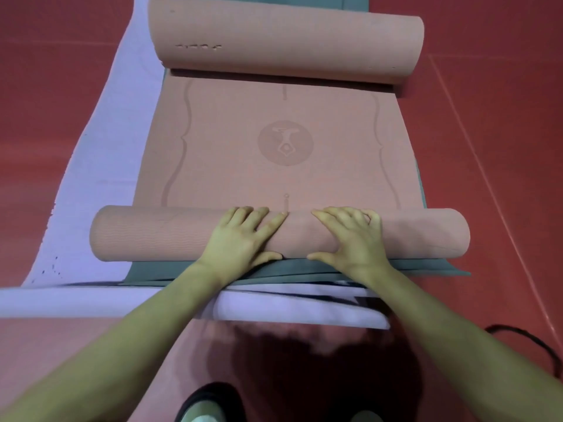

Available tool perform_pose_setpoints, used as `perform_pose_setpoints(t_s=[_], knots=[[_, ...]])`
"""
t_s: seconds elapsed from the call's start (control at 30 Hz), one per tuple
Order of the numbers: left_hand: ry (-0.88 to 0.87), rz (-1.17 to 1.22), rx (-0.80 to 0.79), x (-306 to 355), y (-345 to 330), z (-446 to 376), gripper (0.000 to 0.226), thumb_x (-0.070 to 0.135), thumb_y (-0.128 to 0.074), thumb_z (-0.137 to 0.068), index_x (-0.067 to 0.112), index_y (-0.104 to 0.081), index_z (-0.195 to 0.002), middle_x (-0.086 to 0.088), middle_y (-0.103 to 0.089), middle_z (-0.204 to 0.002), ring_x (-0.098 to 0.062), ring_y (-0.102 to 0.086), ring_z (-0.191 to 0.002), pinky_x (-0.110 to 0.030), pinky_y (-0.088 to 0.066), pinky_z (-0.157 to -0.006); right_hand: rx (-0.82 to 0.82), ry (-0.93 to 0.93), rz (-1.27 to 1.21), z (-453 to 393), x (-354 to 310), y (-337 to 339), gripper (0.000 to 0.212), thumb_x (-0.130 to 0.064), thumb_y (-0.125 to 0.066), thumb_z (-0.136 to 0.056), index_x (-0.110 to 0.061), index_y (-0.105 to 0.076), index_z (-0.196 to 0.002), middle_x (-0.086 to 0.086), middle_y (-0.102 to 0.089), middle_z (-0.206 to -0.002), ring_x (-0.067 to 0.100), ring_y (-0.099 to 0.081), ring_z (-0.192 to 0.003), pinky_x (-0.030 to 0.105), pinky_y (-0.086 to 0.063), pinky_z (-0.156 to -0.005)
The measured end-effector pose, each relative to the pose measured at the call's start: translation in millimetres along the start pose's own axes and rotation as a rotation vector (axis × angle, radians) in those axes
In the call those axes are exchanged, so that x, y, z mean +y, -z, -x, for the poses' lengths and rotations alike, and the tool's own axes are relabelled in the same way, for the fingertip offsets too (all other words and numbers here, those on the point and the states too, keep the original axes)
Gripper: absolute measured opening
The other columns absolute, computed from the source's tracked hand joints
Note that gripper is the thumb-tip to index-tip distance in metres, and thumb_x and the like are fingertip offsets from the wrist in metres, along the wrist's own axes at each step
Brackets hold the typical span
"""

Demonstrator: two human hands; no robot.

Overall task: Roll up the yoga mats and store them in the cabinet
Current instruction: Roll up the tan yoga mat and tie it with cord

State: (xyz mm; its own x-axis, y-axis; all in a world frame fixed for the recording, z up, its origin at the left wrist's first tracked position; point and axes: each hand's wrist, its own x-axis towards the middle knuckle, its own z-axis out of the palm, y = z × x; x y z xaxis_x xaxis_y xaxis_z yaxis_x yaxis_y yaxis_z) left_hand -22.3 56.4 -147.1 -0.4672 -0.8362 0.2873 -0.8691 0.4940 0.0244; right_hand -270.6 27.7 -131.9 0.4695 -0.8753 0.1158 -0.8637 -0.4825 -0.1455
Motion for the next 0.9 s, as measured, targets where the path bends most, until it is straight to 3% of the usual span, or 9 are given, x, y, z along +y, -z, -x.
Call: perform_pose_setpoints(t_s=[0.1,0.27,0.37,0.43,0.53,0.67,0.77,0.9], knots=[[-0.002,0.046,-0.106,-13,3,-14,0.078,0.072,-0.036,-0.082,0.017,-0.054,-0.134,-0.011,-0.065,-0.113,-0.032,-0.063,-0.09,-0.038,-0.049,-0.08,-0.048,0.028,0.015,-12,4,2,0.079,-0.076,-0.043,-0.067,-0.029,-0.049,-0.131,-0.002,-0.056,-0.129,0.022,-0.052,-0.114,0.047,-0.031,-0.093],[0.053,0.098,-0.275,-27,11,-36,0.081,0.073,-0.03,-0.081,0.023,-0.044,-0.142,-0.006,-0.063,-0.123,-0.032,-0.062,-0.096,-0.039,-0.048,-0.082,-0.102,0.118,0.028,-31,9,6,0.063,-0.07,-0.029,-0.084,-0.041,-0.039,-0.138,-0.003,-0.055,-0.132,0.024,-0.052,-0.114,0.062,-0.03,-0.096],[0.044,0.05,-0.181,-22,10,-41,0.067,0.058,-0.034,-0.088,0.016,-0.051,-0.137,-0.014,-0.061,-0.125,-0.036,-0.061,-0.102,-0.043,-0.047,-0.089,-0.136,0.072,0.044,-44,13,6,0.069,-0.075,-0.016,-0.083,-0.044,-0.037,-0.14,-0.005,-0.051,-0.137,0.024,-0.047,-0.121,0.069,-0.015,-0.102],[0.13,0.002,-0.093,-8,8,-40,0.055,0.044,-0.036,-0.092,0.014,-0.054,-0.134,-0.016,-0.06,-0.126,-0.037,-0.058,-0.107,-0.047,-0.045,-0.093,-0.075,0.017,0.047,-53,14,4,0.065,-0.072,-0.021,-0.084,-0.041,-0.046,-0.136,-0.001,-0.052,-0.136,0.028,-0.048,-0.12,0.07,-0.012,-0.102],[0.287,0.007,-0.116,9,6,-41,0.055,0.041,-0.033,-0.093,0.015,-0.048,-0.139,-0.016,-0.054,-0.134,-0.04,-0.05,-0.12,-0.052,-0.035,-0.102,0.035,-0.071,0.056,-58,8,-2,0.054,-0.059,-0.033,-0.088,-0.032,-0.058,-0.127,0.005,-0.055,-0.132,0.03,-0.052,-0.115,0.071,-0.017,-0.101],[0.328,0.018,-0.216,-5,6,-59,0.059,0.045,-0.027,-0.092,0.015,-0.049,-0.138,-0.016,-0.055,-0.134,-0.042,-0.049,-0.122,-0.053,-0.034,-0.102,0.194,-0.091,0.066,-49,-9,-12,0.044,-0.045,-0.041,-0.09,-0.024,-0.061,-0.124,0.008,-0.06,-0.125,0.03,-0.057,-0.11,0.066,-0.03,-0.099],[0.371,0.065,-0.282,-13,6,-73,0.064,0.047,-0.022,-0.091,0.012,-0.052,-0.136,-0.017,-0.054,-0.134,-0.043,-0.048,-0.123,-0.054,-0.033,-0.104,0.173,-0.079,0.073,-48,-8,-15,0.047,-0.045,-0.037,-0.092,-0.027,-0.055,-0.131,0.004,-0.056,-0.133,0.028,-0.052,-0.122,0.065,-0.024,-0.102],[0.357,-0.016,-0.15,0,8,-68,0.055,0.039,-0.034,-0.091,0.007,-0.058,-0.129,-0.016,-0.059,-0.128,-0.04,-0.054,-0.117,-0.05,-0.041,-0.098,0.145,-0.151,0.046,-74,-4,-15,0.047,-0.046,-0.033,-0.094,-0.028,-0.057,-0.129,0.004,-0.058,-0.132,0.027,-0.051,-0.124,0.065,-0.021,-0.102]])
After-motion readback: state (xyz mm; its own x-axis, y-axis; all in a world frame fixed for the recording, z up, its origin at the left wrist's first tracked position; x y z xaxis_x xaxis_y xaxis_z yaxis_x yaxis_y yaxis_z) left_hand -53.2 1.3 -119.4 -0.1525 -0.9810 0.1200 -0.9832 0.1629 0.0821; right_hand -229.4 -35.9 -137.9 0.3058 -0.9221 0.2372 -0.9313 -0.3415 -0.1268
